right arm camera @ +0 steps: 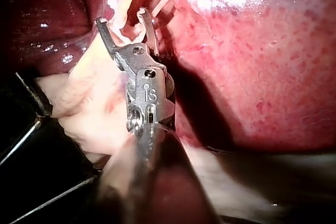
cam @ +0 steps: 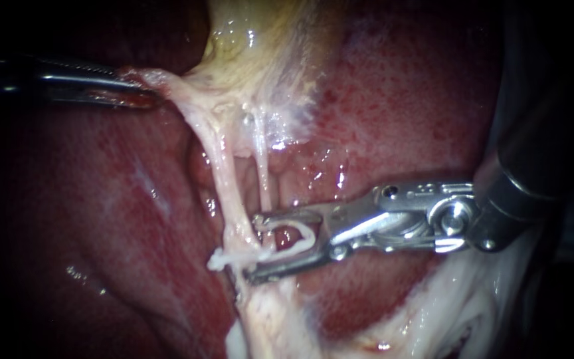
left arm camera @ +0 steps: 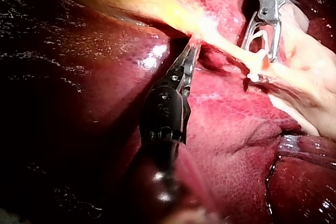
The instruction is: Clipping second clip left tube
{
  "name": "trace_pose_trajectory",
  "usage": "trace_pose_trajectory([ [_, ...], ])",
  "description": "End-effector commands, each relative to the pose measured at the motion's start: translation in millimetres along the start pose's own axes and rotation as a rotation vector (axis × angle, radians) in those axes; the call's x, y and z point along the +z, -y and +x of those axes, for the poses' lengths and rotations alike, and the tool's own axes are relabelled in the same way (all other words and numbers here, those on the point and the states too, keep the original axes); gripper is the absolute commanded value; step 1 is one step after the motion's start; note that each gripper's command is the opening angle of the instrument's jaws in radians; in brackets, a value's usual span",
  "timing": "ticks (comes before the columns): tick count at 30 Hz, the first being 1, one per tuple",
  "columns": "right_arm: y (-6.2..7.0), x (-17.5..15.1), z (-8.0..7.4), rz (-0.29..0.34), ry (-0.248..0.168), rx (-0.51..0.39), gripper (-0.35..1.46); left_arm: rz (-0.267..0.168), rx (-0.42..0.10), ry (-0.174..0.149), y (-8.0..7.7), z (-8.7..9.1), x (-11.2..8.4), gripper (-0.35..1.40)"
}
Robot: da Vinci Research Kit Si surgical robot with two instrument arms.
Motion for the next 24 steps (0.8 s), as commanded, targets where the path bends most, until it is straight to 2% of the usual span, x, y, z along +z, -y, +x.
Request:
trace_pose_trajectory([
  [1,-0.1,0.2,-0.1,0.005,0.002,0.001,0.49,0.000,0.000,0.000,0.0,0.0,0.0,-0.35],
  [4,-0.5,0.7,-0.4,0.025,0.004,0.012,0.49,0.000,0.000,0.000,0.0,0.0,0.0,-0.35],
  [8,-0.8,1.4,-0.8,0.062,-0.015,0.022,0.49,0.000,0.000,0.000,0.0,0.0,0.0,-0.35],
  [14,-1.2,2.8,-0.6,0.130,-0.040,0.033,0.49,0.000,0.000,0.000,0.0,0.0,0.0,-0.35],
  [24,-1.6,3.9,0.4,0.154,-0.095,0.058,0.49,0.001,0.000,0.000,0.0,0.1,0.1,-0.35],
])
